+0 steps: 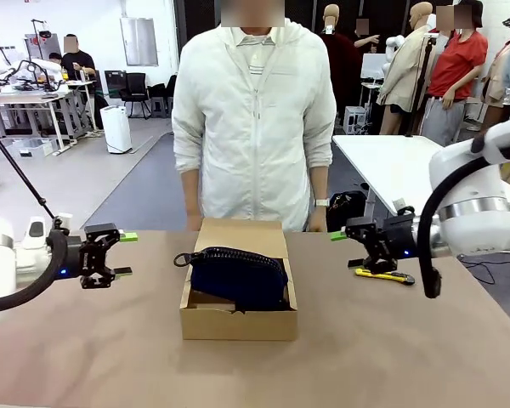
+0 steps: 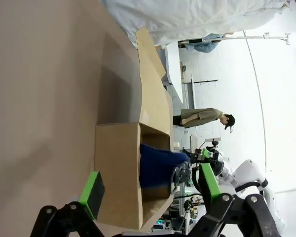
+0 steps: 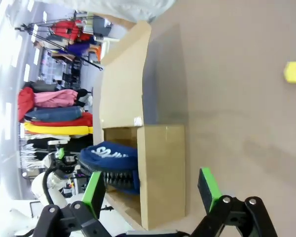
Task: Pack the items into the box.
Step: Close the Mailer Box.
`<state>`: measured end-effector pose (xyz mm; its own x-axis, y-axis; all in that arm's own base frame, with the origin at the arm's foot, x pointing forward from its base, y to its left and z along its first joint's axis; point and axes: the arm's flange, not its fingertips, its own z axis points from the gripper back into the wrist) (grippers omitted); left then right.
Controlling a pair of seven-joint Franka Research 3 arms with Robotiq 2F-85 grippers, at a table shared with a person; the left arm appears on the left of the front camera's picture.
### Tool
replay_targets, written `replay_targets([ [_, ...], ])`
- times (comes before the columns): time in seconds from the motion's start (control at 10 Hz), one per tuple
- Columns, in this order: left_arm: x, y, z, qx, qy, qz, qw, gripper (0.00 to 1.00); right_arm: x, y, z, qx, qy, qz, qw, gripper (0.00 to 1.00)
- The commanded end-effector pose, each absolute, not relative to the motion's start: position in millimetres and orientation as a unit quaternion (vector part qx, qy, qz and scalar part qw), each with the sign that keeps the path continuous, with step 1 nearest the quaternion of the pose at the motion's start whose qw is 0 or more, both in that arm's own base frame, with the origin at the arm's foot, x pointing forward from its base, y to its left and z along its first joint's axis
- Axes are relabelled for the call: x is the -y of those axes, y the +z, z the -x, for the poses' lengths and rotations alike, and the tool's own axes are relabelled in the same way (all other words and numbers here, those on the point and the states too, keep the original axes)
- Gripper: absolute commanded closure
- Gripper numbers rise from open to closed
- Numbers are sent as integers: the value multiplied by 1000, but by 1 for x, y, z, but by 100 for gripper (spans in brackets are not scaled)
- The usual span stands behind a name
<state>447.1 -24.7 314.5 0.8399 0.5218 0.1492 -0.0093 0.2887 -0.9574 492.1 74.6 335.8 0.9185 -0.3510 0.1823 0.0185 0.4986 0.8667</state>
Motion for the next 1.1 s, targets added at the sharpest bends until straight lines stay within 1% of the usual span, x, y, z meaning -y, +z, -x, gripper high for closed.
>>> replay_targets([
  [0.0,53,301,-522,188,178,561,786,0,-105,324,-559,147,-116,-485,854,0],
  [0.1,66,293,-552,175,177,569,784,0,-114,317,-576,144,-116,-483,856,0],
  [0.3,89,273,-600,166,189,579,775,0,-134,295,-603,100,-102,-491,860,0],
  [0.4,100,264,-612,168,192,593,764,0,-141,286,-612,83,-104,-498,857,0],
  [0.6,127,246,-629,144,152,619,757,0,-152,270,-629,64,-111,-516,847,0],
  [0.7,137,238,-637,118,126,633,755,0,-154,264,-635,61,-114,-529,839,0],
  [0.9,149,232,-645,110,72,649,749,0,-161,252,-645,46,-134,-550,823,0],
  [1.0,152,232,-645,112,43,655,746,0,-165,247,-651,40,-129,-580,803,0],
])
